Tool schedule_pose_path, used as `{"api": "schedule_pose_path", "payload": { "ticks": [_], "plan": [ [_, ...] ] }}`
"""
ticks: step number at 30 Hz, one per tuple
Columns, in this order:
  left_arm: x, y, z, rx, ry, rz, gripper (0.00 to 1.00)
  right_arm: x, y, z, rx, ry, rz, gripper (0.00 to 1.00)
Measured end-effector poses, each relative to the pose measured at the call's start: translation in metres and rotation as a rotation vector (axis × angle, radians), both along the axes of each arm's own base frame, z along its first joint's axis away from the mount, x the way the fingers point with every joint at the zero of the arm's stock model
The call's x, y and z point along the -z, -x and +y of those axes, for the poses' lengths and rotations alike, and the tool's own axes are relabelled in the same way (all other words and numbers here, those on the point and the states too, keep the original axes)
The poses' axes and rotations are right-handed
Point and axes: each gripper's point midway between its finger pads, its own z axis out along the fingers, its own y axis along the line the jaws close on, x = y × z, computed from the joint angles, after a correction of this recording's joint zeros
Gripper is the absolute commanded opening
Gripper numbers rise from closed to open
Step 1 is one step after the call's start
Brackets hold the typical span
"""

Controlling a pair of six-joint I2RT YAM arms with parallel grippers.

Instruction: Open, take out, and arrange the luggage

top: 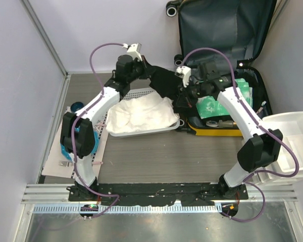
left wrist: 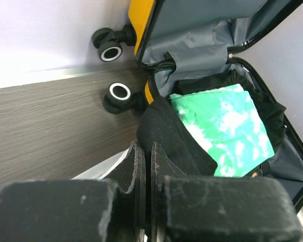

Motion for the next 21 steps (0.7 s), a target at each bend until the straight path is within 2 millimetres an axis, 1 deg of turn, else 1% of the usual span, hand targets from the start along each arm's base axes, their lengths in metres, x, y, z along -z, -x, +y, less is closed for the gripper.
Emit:
{"api": "schedule_pose_path", "payload": {
  "ticks": [1,4,6,9,10,11,12,15,17,18,19,20,21],
  "plan": [
    [-0.002,0.000,0.007,0.000,-0.002,-0.001,0.00,-0.002,0.003,0.010,-0.023,-0.007,-0.002,0.01],
    [-0.005,0.004,0.030,0.004,-0.014,0.002,0.00,-0.007,0.014,0.050,-0.114,-0.027,-0.008,0.01],
    [-0.008,0.007,0.047,0.002,-0.028,0.010,0.00,-0.007,0.023,0.083,-0.177,-0.039,-0.005,0.01],
    [-0.006,0.011,0.074,-0.009,-0.067,0.017,0.00,0.003,0.032,0.125,-0.234,-0.045,0.013,0.01],
    [-0.003,0.012,0.083,-0.012,-0.081,0.025,0.00,0.010,0.033,0.140,-0.247,-0.042,0.023,0.00],
    [0.002,0.013,0.090,-0.014,-0.094,0.032,0.00,0.023,0.029,0.157,-0.249,-0.033,0.035,0.01],
    [0.007,0.013,0.095,-0.012,-0.106,0.039,0.00,0.027,0.033,0.166,-0.266,-0.030,0.037,0.01],
    [0.036,0.014,0.111,-0.015,-0.158,0.092,0.00,0.066,0.025,0.198,-0.254,0.013,0.084,0.01],
    [0.057,0.016,0.119,-0.014,-0.190,0.132,0.00,0.092,0.021,0.210,-0.238,0.036,0.123,0.00],
    [0.067,0.017,0.122,-0.012,-0.208,0.149,0.00,0.107,0.019,0.214,-0.226,0.049,0.149,0.01],
    [0.077,0.018,0.126,-0.015,-0.222,0.166,0.00,0.118,0.018,0.215,-0.216,0.060,0.169,0.00],
    [0.086,0.019,0.131,-0.022,-0.241,0.180,0.00,0.126,0.017,0.215,-0.206,0.069,0.188,0.00],
    [0.093,0.020,0.134,-0.026,-0.253,0.193,0.00,0.130,0.017,0.217,-0.203,0.071,0.196,0.00]
  ]
}}
